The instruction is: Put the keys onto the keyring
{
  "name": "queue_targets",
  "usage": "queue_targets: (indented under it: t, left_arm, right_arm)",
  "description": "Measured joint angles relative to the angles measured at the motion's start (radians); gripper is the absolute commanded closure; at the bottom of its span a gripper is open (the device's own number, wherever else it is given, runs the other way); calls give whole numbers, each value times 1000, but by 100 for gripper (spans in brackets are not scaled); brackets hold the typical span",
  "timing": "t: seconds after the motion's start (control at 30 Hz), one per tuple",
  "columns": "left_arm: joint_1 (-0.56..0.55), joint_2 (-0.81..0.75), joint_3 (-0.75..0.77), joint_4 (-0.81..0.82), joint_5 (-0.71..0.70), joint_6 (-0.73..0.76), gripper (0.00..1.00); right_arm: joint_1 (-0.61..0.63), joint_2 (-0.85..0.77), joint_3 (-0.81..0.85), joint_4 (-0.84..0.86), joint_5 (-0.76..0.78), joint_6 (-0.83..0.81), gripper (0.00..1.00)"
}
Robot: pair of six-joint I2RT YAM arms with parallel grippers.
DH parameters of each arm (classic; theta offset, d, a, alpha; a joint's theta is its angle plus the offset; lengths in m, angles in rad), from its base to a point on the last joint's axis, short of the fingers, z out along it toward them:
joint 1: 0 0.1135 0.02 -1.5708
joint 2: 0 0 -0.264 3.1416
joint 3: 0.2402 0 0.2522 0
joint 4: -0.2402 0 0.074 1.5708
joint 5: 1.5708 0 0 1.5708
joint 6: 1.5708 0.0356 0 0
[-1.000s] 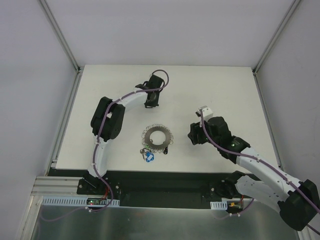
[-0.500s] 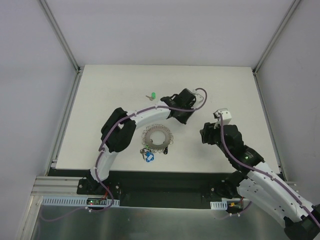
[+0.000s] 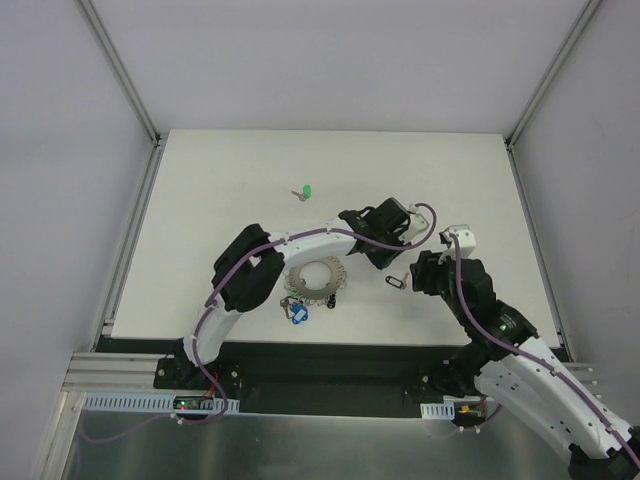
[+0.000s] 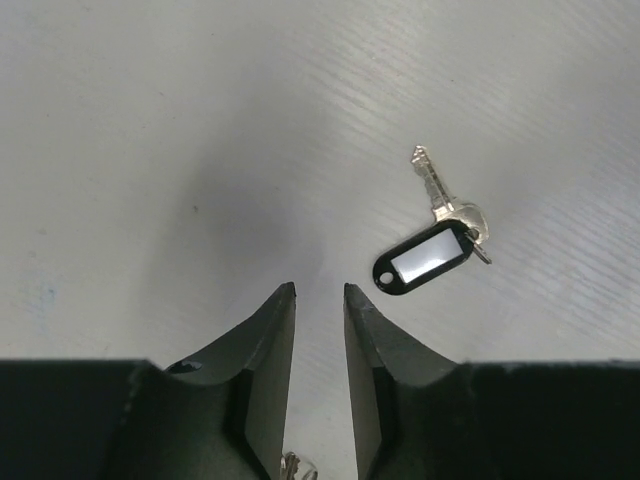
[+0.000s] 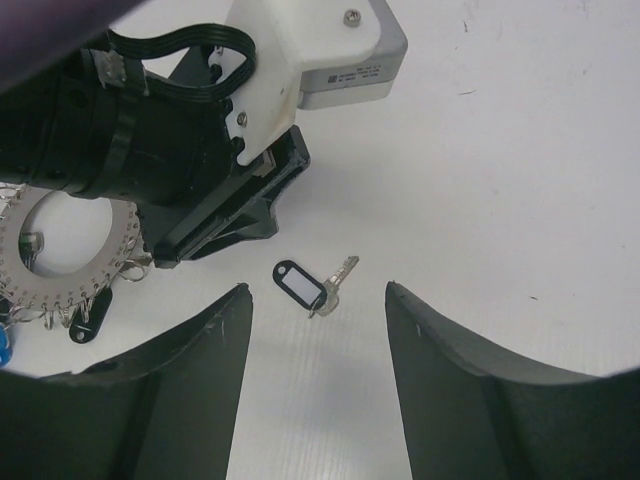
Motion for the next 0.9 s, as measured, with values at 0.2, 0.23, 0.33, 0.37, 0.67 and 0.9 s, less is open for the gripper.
queue_targets:
  t: [0.2, 0.23, 0.33, 0.37, 0.67, 0.9]
  left_arm:
    - [16, -40, -56, 5, -51, -14, 52]
    - [23, -64, -82, 9, -55, -24, 44]
    - [71, -175, -166, 19, -76, -60, 35]
    - [97, -222, -194, 20, -84, -72, 27]
    - [363, -728, -476, 67, -186, -206, 1]
    - [431, -1073, -671, 63, -245, -233, 1]
  right_arm:
    - [0, 6, 0, -5, -33, -20, 41]
    - [0, 13, 0, -3, -49, -29, 41]
    - [0, 47, 0, 9, -112, -53, 41]
    - [0, 63, 0, 18, -137, -63, 43]
    - [0, 375, 4, 177, -436, -146, 50]
    - [-1, 644, 62, 338, -604, -196, 60]
